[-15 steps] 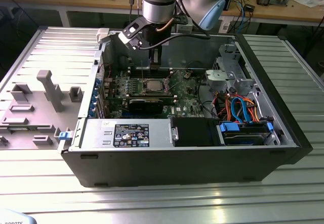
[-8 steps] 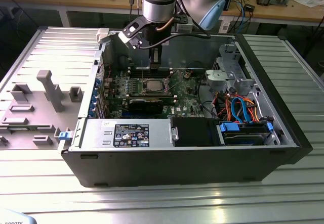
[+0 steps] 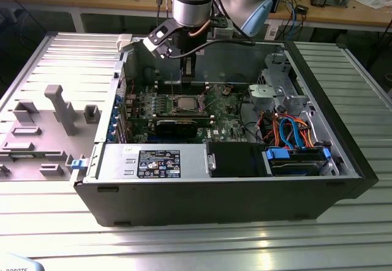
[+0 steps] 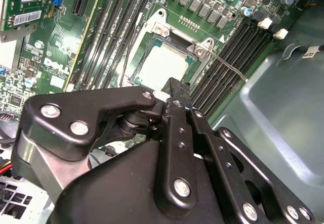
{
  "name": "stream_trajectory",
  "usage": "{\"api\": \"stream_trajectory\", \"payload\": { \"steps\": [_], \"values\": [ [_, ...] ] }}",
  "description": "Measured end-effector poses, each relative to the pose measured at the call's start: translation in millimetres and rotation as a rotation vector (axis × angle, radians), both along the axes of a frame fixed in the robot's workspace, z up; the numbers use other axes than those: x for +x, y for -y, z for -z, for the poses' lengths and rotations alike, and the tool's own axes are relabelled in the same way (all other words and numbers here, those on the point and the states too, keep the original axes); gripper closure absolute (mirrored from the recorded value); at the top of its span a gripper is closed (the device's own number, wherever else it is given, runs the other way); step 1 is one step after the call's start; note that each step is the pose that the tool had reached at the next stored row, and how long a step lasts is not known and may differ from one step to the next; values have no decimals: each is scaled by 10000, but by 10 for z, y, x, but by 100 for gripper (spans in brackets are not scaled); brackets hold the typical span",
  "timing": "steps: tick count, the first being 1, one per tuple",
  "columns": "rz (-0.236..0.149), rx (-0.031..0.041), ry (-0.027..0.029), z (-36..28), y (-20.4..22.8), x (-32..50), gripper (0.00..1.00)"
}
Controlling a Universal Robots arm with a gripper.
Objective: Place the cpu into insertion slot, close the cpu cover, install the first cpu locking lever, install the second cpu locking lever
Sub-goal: 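Close the cpu cover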
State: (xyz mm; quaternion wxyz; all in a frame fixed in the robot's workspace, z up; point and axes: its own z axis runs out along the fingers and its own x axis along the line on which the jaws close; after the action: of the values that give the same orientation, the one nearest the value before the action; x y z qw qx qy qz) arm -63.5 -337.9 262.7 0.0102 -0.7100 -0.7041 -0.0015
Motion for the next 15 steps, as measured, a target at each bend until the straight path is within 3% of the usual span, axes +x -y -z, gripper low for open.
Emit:
{"api": "stream_trajectory", "payload": {
  "steps": [8,15],
  "values": [
    [0,-3,-2,-10,0,0,89],
    [0,-2,-1,-82,0,0,89]
  ]
}}
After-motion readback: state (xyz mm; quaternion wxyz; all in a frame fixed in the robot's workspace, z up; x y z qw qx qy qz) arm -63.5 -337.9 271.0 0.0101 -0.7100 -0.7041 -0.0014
